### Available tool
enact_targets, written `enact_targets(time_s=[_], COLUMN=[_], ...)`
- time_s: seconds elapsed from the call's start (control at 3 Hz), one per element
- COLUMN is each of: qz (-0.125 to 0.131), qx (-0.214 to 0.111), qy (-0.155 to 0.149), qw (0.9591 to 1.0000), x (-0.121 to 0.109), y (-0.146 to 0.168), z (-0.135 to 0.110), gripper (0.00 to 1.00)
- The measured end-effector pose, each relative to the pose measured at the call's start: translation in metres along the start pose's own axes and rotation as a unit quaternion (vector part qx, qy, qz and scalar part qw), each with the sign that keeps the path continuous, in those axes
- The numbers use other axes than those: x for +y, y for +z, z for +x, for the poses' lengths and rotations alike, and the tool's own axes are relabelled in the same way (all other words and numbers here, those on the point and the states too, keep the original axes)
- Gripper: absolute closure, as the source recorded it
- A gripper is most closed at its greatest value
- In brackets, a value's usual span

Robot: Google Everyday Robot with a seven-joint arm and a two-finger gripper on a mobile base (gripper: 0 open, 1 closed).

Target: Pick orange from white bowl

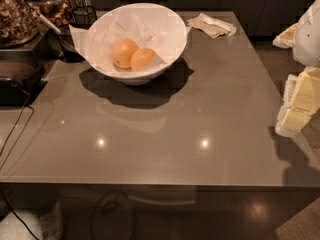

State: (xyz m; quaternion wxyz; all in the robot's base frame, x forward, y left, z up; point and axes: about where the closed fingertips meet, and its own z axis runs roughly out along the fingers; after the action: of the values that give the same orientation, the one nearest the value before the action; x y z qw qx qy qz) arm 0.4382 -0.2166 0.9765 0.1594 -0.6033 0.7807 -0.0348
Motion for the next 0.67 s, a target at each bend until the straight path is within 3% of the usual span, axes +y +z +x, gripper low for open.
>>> enact_targets(time_s=[0.67], qz=[-0.005], qx=[0.000], qy=[0.009], qw=[0.9999], x=[-0.004], y=[-0.001], z=[-0.010], gripper=[0.00])
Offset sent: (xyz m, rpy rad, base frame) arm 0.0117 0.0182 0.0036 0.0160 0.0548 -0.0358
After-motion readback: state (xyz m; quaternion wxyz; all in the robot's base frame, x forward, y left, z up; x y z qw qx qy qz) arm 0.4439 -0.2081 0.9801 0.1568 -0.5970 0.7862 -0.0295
